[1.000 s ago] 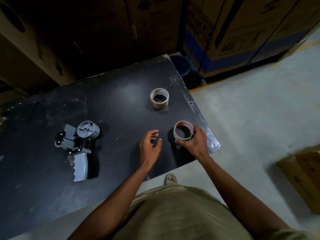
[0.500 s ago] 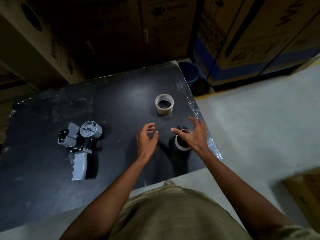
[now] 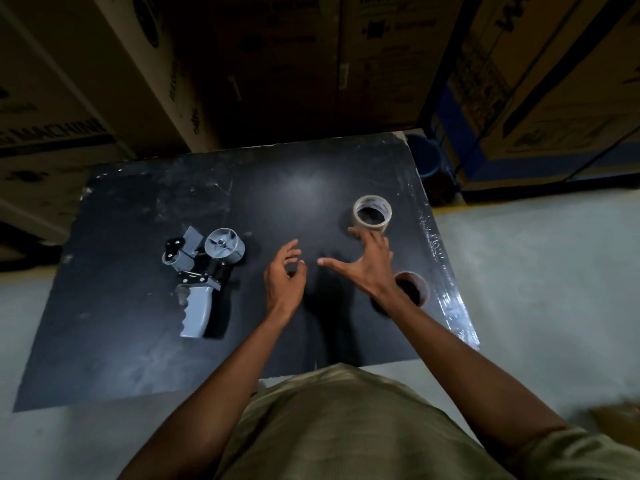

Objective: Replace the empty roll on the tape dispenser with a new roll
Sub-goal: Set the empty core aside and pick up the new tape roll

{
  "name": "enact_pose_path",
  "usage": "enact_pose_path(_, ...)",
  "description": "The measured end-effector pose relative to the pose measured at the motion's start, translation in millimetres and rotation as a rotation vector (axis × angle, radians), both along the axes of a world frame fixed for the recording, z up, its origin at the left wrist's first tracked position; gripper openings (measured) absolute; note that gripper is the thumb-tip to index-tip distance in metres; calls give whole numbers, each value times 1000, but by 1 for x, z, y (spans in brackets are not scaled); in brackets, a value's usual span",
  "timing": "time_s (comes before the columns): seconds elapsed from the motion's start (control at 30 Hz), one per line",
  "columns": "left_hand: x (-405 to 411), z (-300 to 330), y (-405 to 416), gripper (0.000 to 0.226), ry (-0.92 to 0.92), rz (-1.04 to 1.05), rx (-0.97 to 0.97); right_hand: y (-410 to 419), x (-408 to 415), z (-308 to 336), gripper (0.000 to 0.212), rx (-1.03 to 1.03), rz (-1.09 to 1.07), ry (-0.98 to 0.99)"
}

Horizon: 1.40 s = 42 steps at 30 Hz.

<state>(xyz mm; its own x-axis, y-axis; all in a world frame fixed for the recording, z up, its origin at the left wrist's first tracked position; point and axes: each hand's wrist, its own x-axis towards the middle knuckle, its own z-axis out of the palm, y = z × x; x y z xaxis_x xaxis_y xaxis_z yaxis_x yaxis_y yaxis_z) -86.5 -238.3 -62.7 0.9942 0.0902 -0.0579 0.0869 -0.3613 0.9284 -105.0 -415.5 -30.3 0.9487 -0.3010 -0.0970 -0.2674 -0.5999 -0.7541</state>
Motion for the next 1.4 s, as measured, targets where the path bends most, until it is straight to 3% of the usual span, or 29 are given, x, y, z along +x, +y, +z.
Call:
enact_pose_path(0.43, -10, 24, 129, 41, -67, 102, -38, 130, 3, -9, 98, 27, 139, 89)
enact_pose_path(0.73, -20, 20, 221, 26, -40, 238, -81, 206, -3, -11, 101, 39, 214, 165)
enact_pose_path(1.2, -22, -16, 278, 26, 49, 130, -88, 268, -10, -35, 90, 118, 44, 312)
enact_pose_path(1.27, -19, -19, 280, 27, 50, 102, -96, 273, -9, -35, 79, 168, 24, 339)
enact_pose_path(1.37, -16, -24, 283, 28, 55, 58, -99, 280, -6, -38, 44, 297, 15, 351)
enact_pose_path(1.4, -15, -24, 283, 28, 60, 46, -100, 282, -4, -40, 43, 336, 9, 362)
